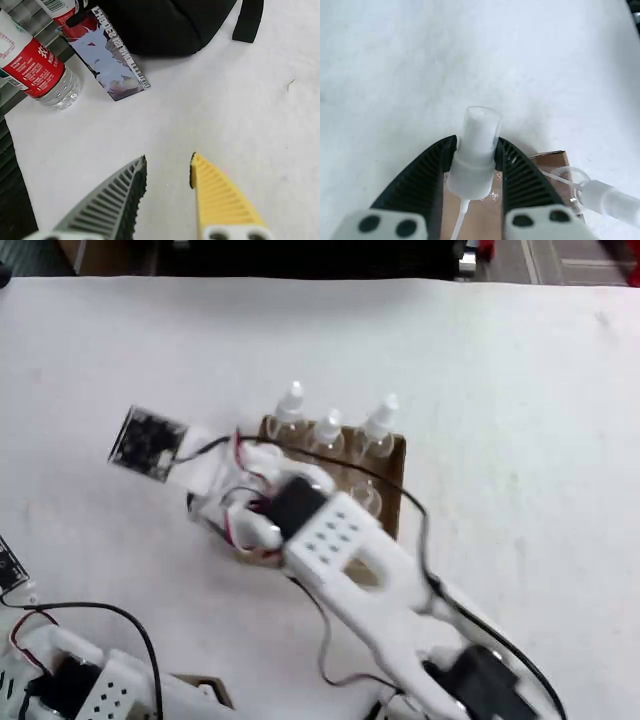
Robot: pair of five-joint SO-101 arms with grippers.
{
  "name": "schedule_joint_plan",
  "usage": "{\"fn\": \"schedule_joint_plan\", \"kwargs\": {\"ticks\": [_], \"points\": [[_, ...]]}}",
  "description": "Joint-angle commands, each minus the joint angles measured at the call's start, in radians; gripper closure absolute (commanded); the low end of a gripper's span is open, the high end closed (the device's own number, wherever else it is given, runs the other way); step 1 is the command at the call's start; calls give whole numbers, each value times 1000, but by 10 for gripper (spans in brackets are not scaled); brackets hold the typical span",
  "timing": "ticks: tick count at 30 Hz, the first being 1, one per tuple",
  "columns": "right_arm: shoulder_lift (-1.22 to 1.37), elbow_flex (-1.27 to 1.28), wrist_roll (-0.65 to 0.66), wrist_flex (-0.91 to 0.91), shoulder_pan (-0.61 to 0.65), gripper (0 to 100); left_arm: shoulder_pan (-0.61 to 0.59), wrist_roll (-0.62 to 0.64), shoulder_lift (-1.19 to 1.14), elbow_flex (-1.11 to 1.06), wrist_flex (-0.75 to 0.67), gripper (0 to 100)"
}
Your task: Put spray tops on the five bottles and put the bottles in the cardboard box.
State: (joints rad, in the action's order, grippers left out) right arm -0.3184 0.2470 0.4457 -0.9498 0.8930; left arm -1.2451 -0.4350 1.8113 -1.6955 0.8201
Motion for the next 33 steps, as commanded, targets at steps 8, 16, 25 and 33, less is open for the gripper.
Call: {"fn": "schedule_joint_plan", "kwargs": {"ticks": [8,16,25,33], "points": [[-390,-54,-110,-77,-120,982,62,11,-2,3,48,862],[-684,3,-226,-76,-366,982,338,71,-2,26,64,862],[-799,388,-229,294,-516,982,794,365,-2,184,66,862],[-808,451,-353,325,-519,982,1032,276,-1,15,12,862]]}}
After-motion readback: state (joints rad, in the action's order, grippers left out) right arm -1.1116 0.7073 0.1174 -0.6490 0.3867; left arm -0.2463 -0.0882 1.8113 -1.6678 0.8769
